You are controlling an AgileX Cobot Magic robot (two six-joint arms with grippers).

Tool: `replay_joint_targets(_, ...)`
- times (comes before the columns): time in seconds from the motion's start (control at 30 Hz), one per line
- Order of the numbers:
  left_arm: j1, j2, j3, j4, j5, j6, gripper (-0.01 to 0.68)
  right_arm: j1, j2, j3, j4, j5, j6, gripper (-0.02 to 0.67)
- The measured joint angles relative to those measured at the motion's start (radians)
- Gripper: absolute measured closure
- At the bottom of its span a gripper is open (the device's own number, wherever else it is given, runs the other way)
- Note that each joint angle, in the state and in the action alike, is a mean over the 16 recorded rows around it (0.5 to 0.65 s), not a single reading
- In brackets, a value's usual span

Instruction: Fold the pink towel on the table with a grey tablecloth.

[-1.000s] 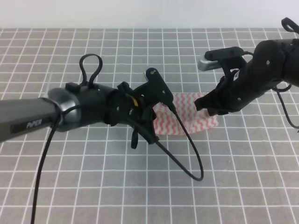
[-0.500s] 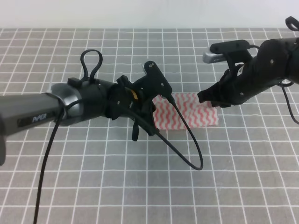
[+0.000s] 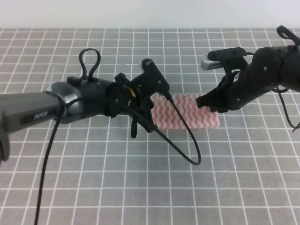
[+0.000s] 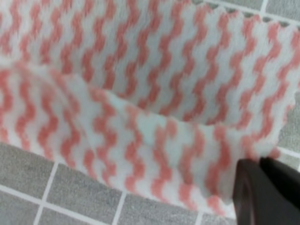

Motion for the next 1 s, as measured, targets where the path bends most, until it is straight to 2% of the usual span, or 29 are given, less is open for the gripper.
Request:
replay_joint_targets(0.43, 0.013, 0.054, -0.088, 0.025, 0.041, 0.006, 0.675, 0.000, 0.004, 0.000, -0.005, -0.052, 0.000, 0.664)
replay_joint_targets(1.0, 0.024, 0.076, -0.097, 0.035, 0.020, 0.043, 0.675, 0.000, 0.028, 0.000, -0.007, -0.105, 0.000, 0.664)
